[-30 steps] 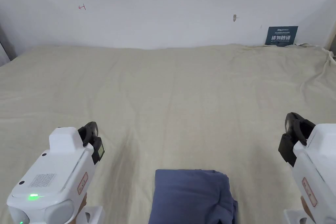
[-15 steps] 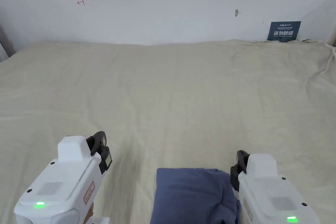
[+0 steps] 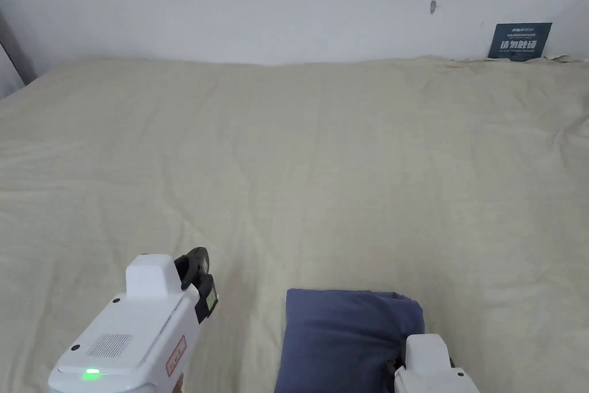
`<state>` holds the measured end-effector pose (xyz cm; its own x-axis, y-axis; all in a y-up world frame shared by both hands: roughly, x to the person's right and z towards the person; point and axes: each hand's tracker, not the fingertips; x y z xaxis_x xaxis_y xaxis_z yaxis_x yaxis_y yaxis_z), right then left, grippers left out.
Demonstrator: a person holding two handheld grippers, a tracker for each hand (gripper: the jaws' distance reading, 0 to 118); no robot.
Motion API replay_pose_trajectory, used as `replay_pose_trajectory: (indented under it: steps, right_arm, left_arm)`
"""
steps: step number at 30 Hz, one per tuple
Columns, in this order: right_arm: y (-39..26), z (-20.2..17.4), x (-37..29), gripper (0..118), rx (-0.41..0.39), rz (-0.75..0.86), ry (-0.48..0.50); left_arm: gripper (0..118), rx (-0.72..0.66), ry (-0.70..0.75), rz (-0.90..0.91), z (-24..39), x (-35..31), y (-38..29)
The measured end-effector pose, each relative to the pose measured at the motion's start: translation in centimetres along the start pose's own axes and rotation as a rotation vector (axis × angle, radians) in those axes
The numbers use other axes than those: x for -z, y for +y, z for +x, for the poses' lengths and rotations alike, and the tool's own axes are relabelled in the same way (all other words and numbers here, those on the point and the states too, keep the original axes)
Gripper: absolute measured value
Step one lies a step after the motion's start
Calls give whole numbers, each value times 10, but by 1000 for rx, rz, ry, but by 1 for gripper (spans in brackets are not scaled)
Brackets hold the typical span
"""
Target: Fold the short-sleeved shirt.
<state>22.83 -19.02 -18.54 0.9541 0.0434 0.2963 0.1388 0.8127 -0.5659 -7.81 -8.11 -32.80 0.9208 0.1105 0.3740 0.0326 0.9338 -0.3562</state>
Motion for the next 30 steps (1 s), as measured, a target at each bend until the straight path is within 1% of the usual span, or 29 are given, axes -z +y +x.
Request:
replay_pose_trajectory:
  steps: [2,3,6,9,13,16,17,18,19,20,23,24,25,30]
  right_arm:
    - [-9,-2,4,1,-15,-26,-13]
    - [-14,-1,6,1,-10,-28,-12]
    - [-19,-1,7,1,-2,-8,-14]
    - [-23,-1,8,1,-14,4,-14]
    - [-20,0,7,1,-19,4,-8]
    - [-19,0,6,1,-13,-6,-2]
    - [-19,0,6,1,-12,-7,0]
    - [-18,1,5,1,-9,-9,2]
    - [-18,1,5,1,-6,-10,5]
    - [-18,2,5,1,-3,-11,7]
    - [-17,3,5,1,5,-14,13]
    - [-17,3,5,1,10,-17,14]
    - [-16,4,5,1,16,-19,16]
    - [-17,4,5,1,14,-20,21]
  left_arm:
    - [0,0,-5,-11,2,1,-3]
    - [0,0,-9,-15,3,2,-5]
    - [0,-2,-22,-30,6,4,-9]
    - [0,-19,-55,-83,11,9,-17]
    - [0,-44,-120,-250,18,27,-34]
    - [0,-104,-205,-425,21,45,-45]
    - [3,-130,-242,-481,22,52,-49]
    - [7,-165,-283,-555,22,60,-53]
    - [14,-187,-301,-613,21,68,-56]
    - [30,-203,-313,-630,21,74,-59]
    - [93,-189,-318,-683,22,90,-62]
    - [103,-183,-327,-708,23,92,-64]
    - [106,-174,-342,-727,24,97,-65]
    - [106,-234,-467,-840,27,121,-74]
